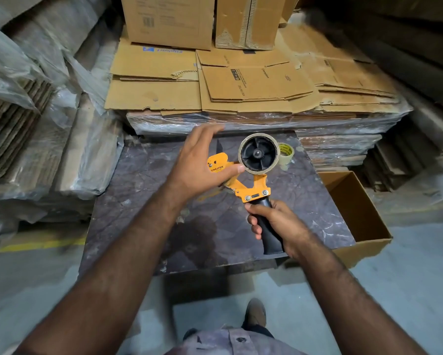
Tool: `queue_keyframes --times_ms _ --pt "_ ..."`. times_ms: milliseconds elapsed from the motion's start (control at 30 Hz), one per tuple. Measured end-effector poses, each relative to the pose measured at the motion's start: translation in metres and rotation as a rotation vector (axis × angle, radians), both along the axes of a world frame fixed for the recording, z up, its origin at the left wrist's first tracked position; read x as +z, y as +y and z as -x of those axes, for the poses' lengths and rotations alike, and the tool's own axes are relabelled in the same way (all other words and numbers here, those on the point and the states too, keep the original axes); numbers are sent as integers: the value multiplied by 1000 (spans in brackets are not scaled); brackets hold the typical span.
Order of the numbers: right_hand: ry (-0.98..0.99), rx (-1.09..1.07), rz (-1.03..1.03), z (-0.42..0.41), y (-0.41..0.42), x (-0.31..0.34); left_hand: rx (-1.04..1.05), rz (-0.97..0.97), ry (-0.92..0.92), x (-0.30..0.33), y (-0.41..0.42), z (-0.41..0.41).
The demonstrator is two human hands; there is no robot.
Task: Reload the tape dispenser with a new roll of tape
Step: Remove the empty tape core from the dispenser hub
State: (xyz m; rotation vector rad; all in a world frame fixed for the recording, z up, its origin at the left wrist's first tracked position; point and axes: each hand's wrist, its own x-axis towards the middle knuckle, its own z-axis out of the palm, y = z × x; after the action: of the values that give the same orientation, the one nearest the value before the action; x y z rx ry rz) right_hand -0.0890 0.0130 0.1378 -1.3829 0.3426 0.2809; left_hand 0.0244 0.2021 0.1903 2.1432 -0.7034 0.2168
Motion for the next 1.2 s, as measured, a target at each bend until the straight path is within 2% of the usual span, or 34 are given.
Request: queue_keyframes --times_ms 100,167,233,300,400,500,600,800,1000,1200 --pt "6 1 -9 0 2 2 -49 -149 97 19 -7 -13" --pt "11 -3 5 0 2 3 24 -213 243 18 -11 -16" --pt "16 -1 28 0 2 5 95 -230 297 10 -14 -15" --pt "18 2 6 1 3 6 92 -169 309 2 -12 -12" --pt "22 -20 -74 4 0 9 1 41 393 -7 1 -5" --pt "37 -40 -111 6 -1 15 -59 30 291 -18 16 6" --pt "42 -52 -137 7 1 20 -29 -70 176 -33 23 14" --pt "67 -31 -151 8 7 24 -19 -112 -10 -34 33 8" --pt "191 30 -252 14 8 22 -112 -194 21 0 46 -5" --pt "280 97 -191 21 6 21 -89 -276 70 12 54 -9"
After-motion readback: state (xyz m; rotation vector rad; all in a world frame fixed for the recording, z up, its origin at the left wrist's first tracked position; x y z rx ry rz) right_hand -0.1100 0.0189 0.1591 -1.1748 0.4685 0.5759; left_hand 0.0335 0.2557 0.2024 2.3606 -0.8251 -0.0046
